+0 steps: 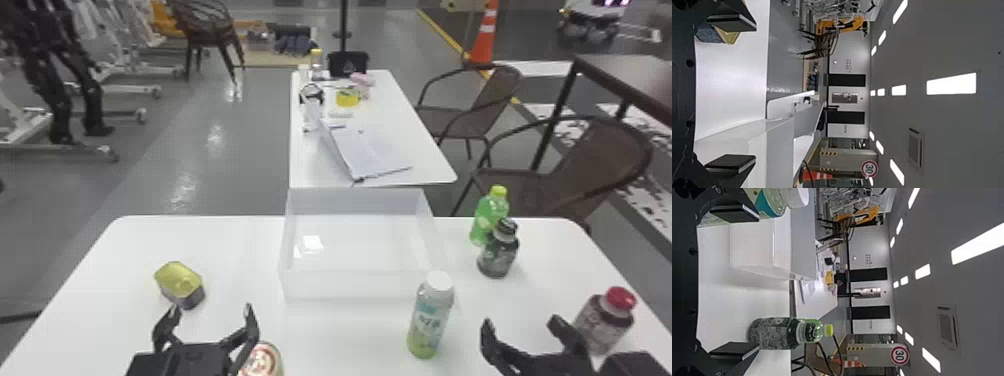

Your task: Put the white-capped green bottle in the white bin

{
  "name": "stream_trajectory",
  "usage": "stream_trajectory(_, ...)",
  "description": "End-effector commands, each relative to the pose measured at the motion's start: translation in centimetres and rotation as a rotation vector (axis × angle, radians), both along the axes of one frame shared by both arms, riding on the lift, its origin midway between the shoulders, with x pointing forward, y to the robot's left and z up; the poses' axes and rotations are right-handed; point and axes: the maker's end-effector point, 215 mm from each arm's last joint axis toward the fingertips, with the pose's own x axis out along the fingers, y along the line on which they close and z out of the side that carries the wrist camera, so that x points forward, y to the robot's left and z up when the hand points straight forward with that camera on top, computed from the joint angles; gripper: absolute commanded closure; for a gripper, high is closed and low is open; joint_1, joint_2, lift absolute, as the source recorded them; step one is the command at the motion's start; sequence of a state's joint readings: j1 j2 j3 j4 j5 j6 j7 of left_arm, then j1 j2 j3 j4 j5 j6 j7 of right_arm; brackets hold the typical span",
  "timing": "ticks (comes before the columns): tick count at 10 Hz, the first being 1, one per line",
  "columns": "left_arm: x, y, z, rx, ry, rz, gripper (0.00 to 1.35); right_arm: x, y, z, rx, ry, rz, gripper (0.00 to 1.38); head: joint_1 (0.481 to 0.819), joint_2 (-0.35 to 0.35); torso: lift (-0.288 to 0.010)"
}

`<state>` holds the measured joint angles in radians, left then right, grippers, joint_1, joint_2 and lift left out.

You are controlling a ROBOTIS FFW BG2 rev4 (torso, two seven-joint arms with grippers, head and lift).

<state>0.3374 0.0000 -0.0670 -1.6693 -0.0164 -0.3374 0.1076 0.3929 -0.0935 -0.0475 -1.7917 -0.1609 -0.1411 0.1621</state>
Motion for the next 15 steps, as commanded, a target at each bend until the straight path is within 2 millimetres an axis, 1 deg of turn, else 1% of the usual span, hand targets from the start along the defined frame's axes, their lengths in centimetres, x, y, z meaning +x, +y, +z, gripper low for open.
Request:
stream_trajectory(1, -0.1, 0.0, 0.1, 0.001, -0.006, 0.002, 0.13, 0.0, 0.1, 0.0, 0.000, 0.000, 0.003, 0.14, 0.549, 0.000, -0.100)
stream_trajectory(4, 0.1, 0.1, 0.0, -0.004, -0.007, 0.004, 0.13, 0.8, 1.5, -0.5, 0.001, 0.018, 0.087, 0.14, 0.549, 0.000, -0.100)
stream_trajectory(7, 0.2, 0.1, 0.4, -0.003, -0.017, 0.003, 0.13, 1.9, 4.5, -1.4, -0.005, 0.070, 0.232, 0.14, 0.549, 0.000, -0.100)
stream_trajectory(10, 0.2, 0.1, 0.3, -0.002, -0.018, 0.003, 0.13, 1.4, 7.5, -2.8, -0.012, 0.164, 0.377, 0.14, 0.549, 0.000, -0.100)
stream_trajectory(12, 0.4, 0.0, 0.4, -0.003, -0.021, 0.002, 0.13, 1.7, 9.1, -3.6, -0.007, 0.184, 0.451, 0.14, 0.549, 0.000, -0.100)
stream_trajectory(15, 0.4, 0.0, 0.6, -0.010, -0.031, 0.003, 0.13, 2.0, 9.6, -5.6, -0.002, 0.230, 0.502, 0.14, 0.549, 0.000, -0.100)
